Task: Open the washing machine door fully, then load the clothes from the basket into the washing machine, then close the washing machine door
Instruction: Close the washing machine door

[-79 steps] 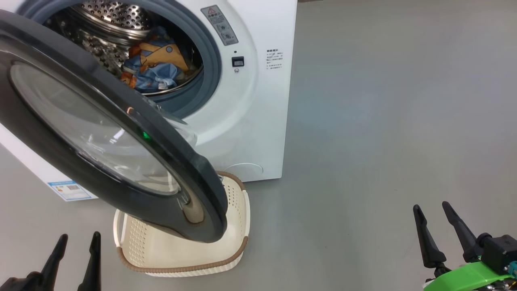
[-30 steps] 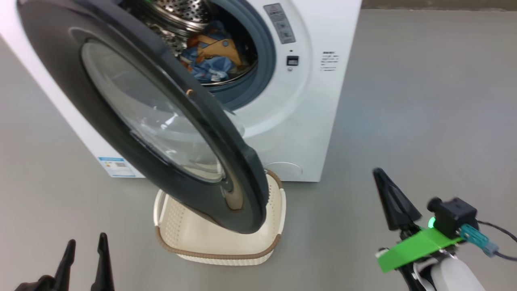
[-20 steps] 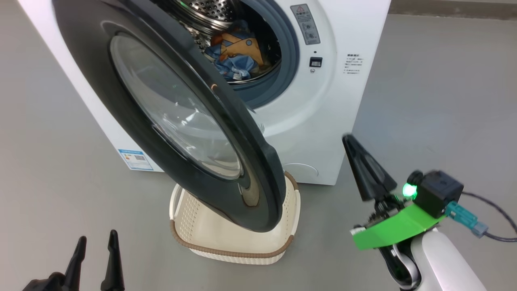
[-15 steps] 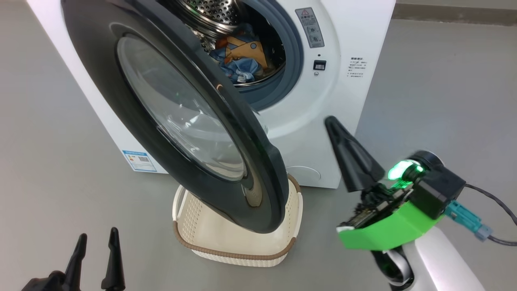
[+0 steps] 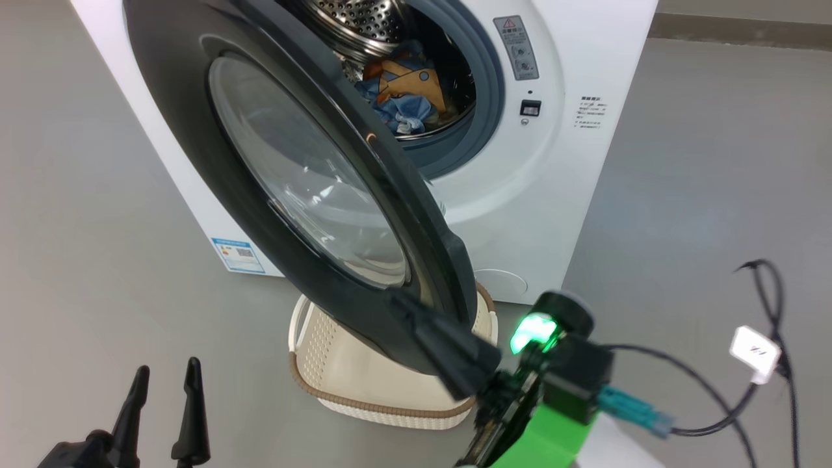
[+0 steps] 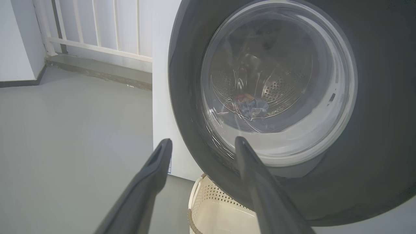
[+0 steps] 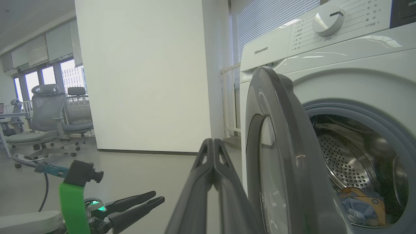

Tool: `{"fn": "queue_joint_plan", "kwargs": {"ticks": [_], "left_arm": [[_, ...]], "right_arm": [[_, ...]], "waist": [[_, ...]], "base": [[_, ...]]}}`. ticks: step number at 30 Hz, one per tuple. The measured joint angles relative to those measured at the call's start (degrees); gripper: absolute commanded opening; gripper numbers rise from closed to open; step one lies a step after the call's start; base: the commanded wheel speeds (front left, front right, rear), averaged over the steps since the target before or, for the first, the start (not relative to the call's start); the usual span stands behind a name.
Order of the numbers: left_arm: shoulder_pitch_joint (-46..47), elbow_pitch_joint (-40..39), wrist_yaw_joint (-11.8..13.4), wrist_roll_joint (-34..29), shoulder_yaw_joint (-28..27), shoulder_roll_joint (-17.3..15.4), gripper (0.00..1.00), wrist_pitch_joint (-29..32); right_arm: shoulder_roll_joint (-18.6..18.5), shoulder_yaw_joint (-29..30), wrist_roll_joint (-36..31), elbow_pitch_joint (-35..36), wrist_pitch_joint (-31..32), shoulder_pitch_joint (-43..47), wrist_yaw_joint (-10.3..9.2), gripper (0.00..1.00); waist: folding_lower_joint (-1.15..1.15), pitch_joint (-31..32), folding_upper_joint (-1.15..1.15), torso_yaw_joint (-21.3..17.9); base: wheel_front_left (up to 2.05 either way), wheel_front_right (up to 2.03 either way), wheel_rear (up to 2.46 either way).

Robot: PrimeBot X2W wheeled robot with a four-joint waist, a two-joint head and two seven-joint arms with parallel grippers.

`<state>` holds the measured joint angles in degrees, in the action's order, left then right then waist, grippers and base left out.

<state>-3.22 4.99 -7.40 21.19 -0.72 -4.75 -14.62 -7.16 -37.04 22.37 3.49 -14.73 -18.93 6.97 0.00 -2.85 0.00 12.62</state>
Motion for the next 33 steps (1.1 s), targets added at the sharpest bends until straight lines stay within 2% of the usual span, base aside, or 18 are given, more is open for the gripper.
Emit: {"fn": "queue_joint_plan", "kwargs": {"ticks": [7, 16, 22, 27, 33], "left_arm": [[0.06, -0.34, 0.00, 0.23, 0.14, 0.27, 1.00, 0.00], [1.55, -0.40, 0.00, 0.32, 0.07, 0.70, 1.00, 0.00], [2.35, -0.41, 0.00, 0.32, 0.10, 1.01, 1.00, 0.00], [3.21, -0.37, 0.00, 0.32, 0.19, 1.19, 1.00, 0.00], [3.69, -0.38, 0.00, 0.32, 0.31, 1.26, 1.00, 0.00]], "right_arm": [[-0.64, -5.05, 2.60, -7.87, 0.00, 0.54, 0.00, 0.00], [-1.80, -8.28, 3.45, -17.00, 0.01, 0.45, 0.00, 0.00], [-1.74, -7.51, 3.59, -21.12, 0.01, -0.15, 0.00, 0.00], [-1.34, -4.37, 3.50, -23.63, 0.00, -1.68, 0.00, 0.00], [-0.73, -2.21, 3.42, -24.50, 0.01, -2.77, 0.00, 0.00]], "waist": [[0.00, -1.39, 0.00, 0.66], [0.00, -3.76, 0.00, 0.78], [0.00, -5.27, 0.00, 0.77], [0.00, -6.18, 0.00, 0.63], [0.00, -6.83, 0.00, 0.69]], "base": [[0.00, 0.00, 0.00], [0.00, 0.00, 0.00], [0.00, 0.00, 0.00], [0.00, 0.00, 0.00], [0.00, 0.00, 0.00]]}}
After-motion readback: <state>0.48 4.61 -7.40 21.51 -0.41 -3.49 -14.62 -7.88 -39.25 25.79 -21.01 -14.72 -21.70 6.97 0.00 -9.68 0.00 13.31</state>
